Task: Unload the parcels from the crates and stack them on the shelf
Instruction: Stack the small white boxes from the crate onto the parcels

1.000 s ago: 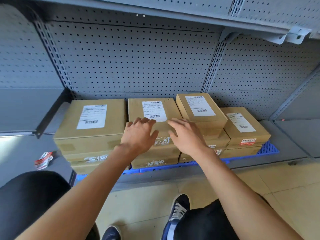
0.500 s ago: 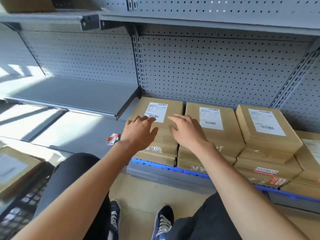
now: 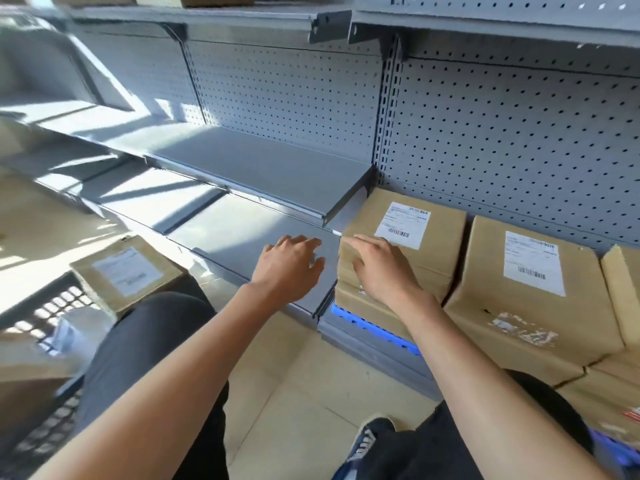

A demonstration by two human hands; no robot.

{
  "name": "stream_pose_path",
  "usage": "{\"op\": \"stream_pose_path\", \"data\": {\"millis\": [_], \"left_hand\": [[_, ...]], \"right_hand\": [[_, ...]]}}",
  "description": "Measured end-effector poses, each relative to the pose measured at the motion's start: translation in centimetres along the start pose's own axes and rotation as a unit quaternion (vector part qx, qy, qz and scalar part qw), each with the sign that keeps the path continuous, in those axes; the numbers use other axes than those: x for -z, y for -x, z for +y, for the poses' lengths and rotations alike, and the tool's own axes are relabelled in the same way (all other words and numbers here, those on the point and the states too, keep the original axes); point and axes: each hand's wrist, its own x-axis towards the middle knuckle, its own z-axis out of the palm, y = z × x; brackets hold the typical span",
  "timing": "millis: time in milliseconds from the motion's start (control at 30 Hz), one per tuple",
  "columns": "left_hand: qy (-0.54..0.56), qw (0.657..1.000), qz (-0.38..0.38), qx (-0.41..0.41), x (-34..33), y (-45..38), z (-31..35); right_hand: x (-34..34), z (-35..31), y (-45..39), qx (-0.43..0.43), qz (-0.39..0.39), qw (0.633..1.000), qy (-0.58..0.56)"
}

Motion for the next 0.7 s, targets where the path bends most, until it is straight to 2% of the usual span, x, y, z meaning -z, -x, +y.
{"op": "stream_pose_path", "data": {"millis": [267,700], "left_hand": [[-0.018,0.997,0.031,0.069,2.5,3.9,-8.0],[0.013,0.976,0.077,0.204,5.8,14.5,-23.0]], "right_hand": [[-3.1,-8.2,-3.4,0.087,-0.040,0.995,-0.003],[-9.5,-26.3,-5.3,0.214,-0.102,0.971,-0.019]]}}
